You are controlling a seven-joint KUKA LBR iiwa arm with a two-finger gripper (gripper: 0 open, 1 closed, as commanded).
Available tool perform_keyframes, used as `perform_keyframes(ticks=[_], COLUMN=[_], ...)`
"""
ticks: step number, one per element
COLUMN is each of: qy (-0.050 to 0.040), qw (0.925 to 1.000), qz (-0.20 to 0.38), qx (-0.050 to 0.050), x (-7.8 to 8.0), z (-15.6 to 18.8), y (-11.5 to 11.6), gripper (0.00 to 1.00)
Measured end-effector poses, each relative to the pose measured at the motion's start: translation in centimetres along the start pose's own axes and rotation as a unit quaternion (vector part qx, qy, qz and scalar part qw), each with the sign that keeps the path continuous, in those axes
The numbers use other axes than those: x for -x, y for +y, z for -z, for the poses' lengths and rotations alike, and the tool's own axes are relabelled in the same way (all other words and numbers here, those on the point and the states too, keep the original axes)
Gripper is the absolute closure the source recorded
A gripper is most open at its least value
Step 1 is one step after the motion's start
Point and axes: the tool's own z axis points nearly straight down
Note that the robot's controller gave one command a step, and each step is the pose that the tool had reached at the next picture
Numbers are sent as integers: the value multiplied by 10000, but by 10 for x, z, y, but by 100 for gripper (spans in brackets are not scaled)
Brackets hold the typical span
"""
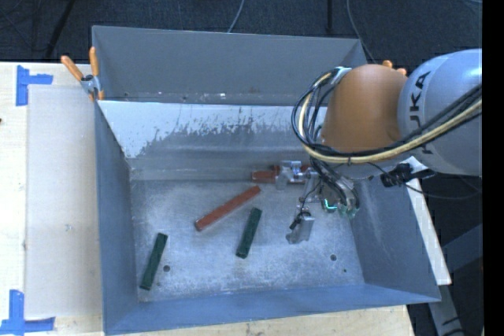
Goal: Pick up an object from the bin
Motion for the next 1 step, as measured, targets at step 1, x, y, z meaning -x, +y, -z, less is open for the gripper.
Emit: perform_keyframes(ticks=[1], qy=[-22], qw=[10000], qz=[-92], qx=[5], x=[34], z=[-81], y=[36], gripper=[0])
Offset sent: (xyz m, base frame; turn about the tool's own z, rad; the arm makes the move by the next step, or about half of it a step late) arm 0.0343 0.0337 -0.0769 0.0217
